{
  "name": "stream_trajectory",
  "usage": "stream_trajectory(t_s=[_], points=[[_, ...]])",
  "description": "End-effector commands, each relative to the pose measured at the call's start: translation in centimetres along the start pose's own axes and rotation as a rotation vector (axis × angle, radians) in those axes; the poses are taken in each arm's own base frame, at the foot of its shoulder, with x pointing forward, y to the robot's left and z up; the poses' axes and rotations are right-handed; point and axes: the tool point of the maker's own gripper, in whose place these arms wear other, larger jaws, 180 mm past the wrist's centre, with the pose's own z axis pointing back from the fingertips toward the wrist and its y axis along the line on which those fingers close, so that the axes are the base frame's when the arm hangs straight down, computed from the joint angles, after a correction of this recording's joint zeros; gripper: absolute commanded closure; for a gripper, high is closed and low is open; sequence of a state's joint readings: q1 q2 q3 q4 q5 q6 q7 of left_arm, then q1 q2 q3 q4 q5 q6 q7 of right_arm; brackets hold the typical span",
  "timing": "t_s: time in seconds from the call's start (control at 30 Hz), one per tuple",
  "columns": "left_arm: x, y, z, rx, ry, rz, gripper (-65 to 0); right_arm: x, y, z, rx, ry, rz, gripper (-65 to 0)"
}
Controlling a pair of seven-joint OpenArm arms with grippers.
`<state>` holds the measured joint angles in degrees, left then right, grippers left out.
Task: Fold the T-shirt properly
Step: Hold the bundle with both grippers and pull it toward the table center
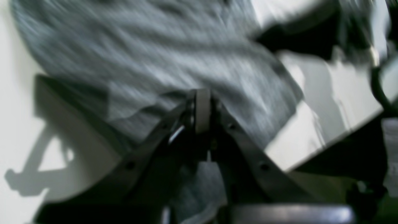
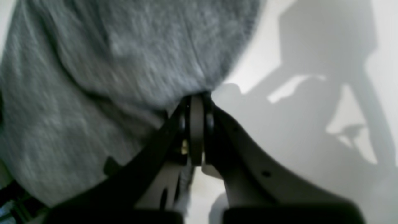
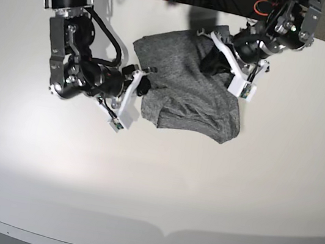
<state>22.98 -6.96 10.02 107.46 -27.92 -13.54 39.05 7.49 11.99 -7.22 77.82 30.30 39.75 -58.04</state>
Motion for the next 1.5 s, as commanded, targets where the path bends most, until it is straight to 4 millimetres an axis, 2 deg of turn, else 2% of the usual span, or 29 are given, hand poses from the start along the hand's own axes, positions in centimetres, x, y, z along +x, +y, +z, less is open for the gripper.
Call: stream_trajectory(t_s=[0.0, 0.23, 0.37, 0.63, 0.7, 0.87, 1.03, 1.2, 1.33, 1.47], points=[[0.4, -0.4, 0.4, -0.011, -0.031, 0.006, 0.0, 2.0, -0.1, -0.1, -0.003, -0.037, 0.025, 0.0], [-3.5, 0.4, 1.6, 0.063, 0.036, -0.023, 0.0, 6.6, -1.2, -2.2, -0.051, -0.081, 0.054, 0.0], [-4.5, 0.5, 2.1, 0.082, 0.038, -0.026, 0.0, 9.9, -1.3, -2.6, -0.054, -0.15, 0.067, 0.0], [-6.4, 1.4, 1.7, 0.1, 0.061, -0.001, 0.0, 15.4, 0.9, -3.0, -0.02, -0.315, 0.089, 0.0], [-6.5, 2.1, 1.7, 0.129, 0.06, -0.042, 0.0, 14.7, 1.2, -3.4, -0.015, -0.263, 0.088, 0.0], [-4.9, 3.8, 2.0, 0.192, -0.001, -0.109, 0.0, 10.1, 1.0, -4.2, -0.02, -0.027, 0.081, 0.0], [-2.9, 5.1, 1.9, 0.221, -0.045, -0.129, 0.0, 6.2, -0.3, -4.3, -0.039, 0.057, 0.053, 0.0], [-0.9, 7.3, 2.3, 0.299, -0.075, -0.215, 0.0, 2.2, -0.3, -4.2, -0.049, 0.094, 0.037, 0.0], [0.2, 7.7, 2.2, 0.31, -0.099, -0.222, 0.0, 0.5, 0.4, -3.6, -0.057, 0.078, 0.048, 0.0], [1.4, 7.3, 2.1, 0.293, -0.132, -0.21, 0.0, 0.1, 1.4, -3.4, -0.053, 0.054, 0.058, 0.0]])
